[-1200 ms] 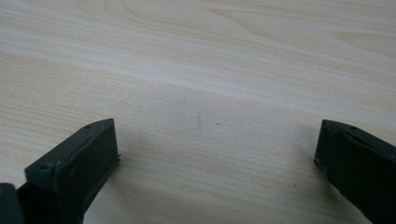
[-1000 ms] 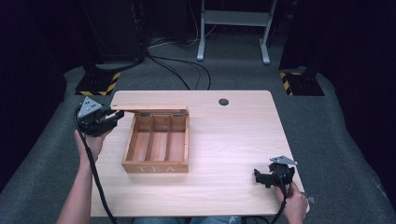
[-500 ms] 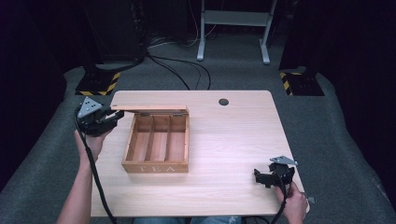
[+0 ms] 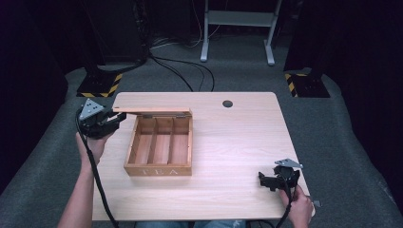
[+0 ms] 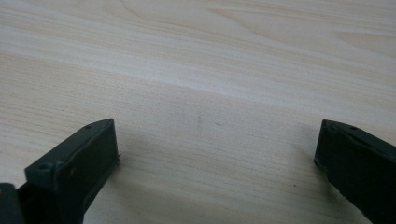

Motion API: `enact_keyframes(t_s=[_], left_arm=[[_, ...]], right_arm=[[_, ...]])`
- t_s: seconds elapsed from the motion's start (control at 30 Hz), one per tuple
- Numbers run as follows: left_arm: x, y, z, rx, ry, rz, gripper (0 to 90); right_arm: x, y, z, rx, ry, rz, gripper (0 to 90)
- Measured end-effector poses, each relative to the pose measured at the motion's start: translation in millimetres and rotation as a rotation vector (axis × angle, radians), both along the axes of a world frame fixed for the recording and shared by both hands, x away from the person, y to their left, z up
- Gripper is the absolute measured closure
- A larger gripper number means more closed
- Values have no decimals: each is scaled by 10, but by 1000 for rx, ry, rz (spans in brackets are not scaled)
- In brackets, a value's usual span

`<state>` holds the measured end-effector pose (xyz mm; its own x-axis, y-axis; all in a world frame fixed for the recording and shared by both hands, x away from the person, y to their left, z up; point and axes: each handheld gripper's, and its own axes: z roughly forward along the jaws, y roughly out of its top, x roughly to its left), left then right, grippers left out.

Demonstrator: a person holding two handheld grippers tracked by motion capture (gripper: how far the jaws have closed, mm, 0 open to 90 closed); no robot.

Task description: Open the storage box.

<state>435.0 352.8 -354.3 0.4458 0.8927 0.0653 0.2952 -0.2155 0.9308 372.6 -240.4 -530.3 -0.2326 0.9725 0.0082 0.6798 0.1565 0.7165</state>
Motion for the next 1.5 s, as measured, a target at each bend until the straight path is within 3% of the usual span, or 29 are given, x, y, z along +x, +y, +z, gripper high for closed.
enact_keyframes(t_s=[1.5], left_arm=[[1, -3, 6, 6, 1, 2, 616]], right_arm=[[0, 0, 0, 0, 0, 0, 0]])
